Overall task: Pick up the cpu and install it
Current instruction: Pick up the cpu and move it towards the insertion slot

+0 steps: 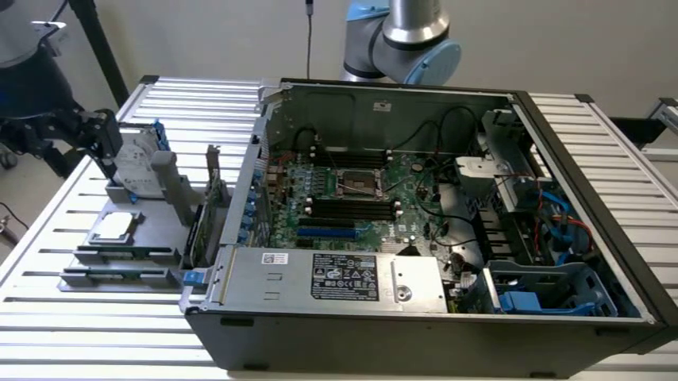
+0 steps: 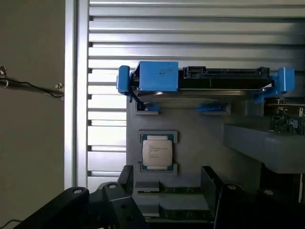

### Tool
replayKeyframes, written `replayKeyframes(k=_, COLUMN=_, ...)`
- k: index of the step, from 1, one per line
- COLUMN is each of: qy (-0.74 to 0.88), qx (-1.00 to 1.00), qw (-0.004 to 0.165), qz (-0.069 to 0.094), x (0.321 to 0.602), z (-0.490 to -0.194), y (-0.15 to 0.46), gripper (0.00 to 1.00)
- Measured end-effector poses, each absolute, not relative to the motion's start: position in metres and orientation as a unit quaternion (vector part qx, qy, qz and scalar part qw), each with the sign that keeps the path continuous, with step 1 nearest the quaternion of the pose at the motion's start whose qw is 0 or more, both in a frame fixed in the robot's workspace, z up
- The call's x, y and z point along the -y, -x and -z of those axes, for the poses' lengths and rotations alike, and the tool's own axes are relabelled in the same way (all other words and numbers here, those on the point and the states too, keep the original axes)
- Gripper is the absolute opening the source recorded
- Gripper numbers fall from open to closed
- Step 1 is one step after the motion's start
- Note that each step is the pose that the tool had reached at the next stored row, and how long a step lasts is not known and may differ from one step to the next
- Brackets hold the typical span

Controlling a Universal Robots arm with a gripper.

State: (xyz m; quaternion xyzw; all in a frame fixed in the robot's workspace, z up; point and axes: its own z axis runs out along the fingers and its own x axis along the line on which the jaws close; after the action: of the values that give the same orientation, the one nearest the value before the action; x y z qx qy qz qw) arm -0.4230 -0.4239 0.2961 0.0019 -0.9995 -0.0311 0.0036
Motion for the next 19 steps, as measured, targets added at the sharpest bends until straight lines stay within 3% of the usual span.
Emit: replayKeyframes(k=19, qy=-0.002, qx=1.000, qw=0.004, qz=0.031, x=0.424, z=-0.262, y=0.428, gripper=0.68)
